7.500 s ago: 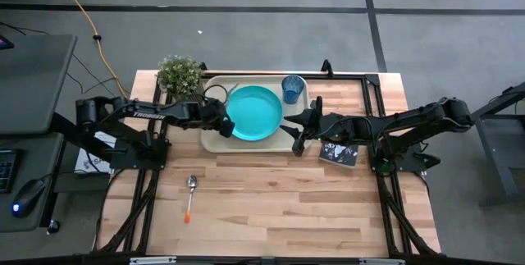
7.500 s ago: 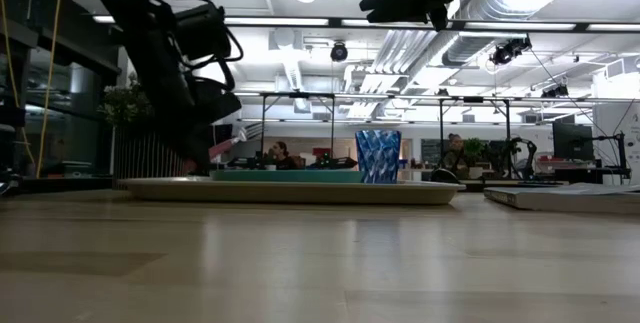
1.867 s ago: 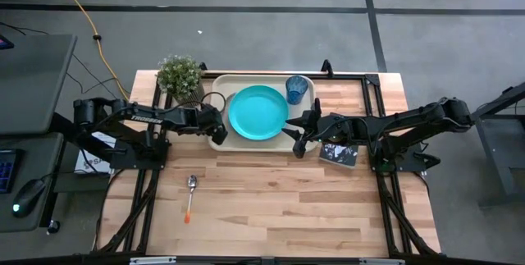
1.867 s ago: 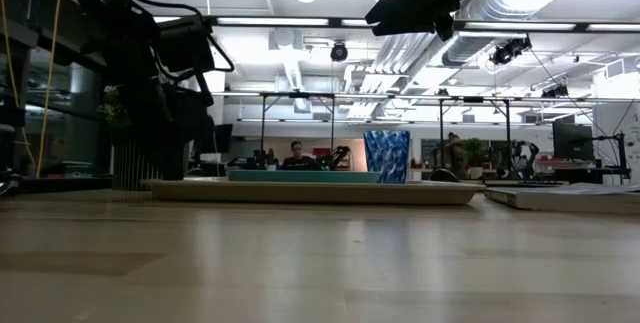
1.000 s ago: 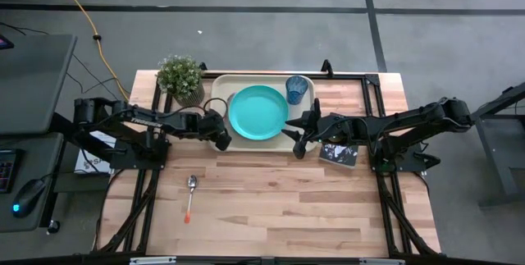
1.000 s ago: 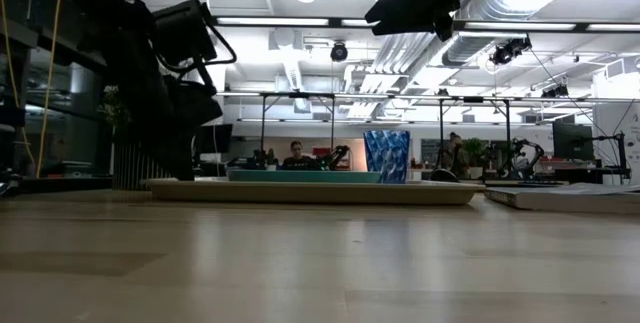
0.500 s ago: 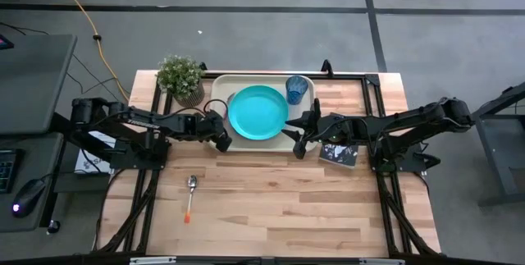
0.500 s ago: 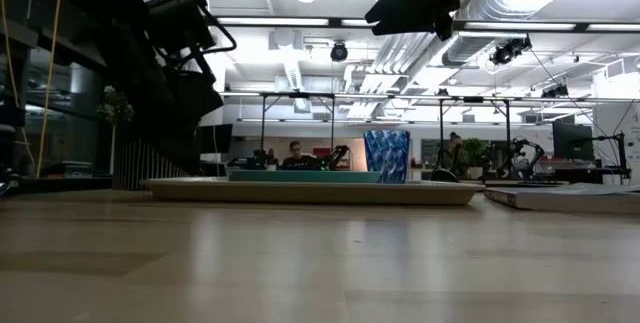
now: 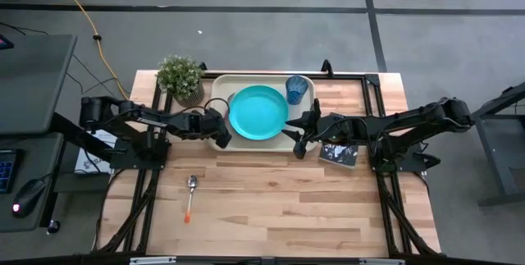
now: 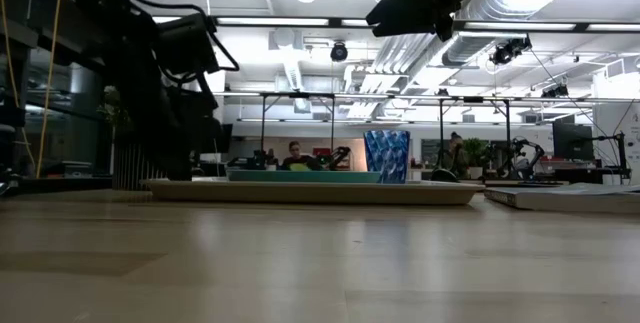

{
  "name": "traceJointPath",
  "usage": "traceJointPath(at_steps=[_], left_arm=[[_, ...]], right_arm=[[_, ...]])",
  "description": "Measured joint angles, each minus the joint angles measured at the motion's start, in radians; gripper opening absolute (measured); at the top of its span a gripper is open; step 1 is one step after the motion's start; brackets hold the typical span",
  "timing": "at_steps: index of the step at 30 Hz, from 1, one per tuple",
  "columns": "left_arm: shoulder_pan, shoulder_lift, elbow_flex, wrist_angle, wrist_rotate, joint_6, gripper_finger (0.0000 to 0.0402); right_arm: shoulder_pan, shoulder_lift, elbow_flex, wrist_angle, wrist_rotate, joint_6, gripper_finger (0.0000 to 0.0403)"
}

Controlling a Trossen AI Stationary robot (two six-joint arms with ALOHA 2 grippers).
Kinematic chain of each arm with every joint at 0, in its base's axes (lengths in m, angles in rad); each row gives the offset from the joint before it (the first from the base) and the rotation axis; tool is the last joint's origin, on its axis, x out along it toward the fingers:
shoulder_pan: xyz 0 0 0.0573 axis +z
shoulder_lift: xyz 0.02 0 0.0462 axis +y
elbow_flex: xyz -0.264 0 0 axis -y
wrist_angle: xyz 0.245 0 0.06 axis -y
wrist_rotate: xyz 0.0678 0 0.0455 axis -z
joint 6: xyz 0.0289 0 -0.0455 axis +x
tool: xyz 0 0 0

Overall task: Pick and place plate/cup/fork/spoon on tray
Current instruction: Put the red fork on the white serving tray to the left of the blue plate

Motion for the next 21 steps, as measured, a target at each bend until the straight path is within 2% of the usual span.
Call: traceJointPath(at_steps=[13, 21], left_arm=[[-0.032, 0.018, 0.000, 0.093, 0.048, -0.008, 0.0000], [-0.025, -0.053, 0.000, 0.067, -0.011, 0.017, 0.0000]], right_arm=[[0.000, 0.000, 0.000, -0.001, 0.000, 0.000, 0.0142], [0.000, 0.000, 0.000, -0.001, 0.000, 0.000, 0.0142]])
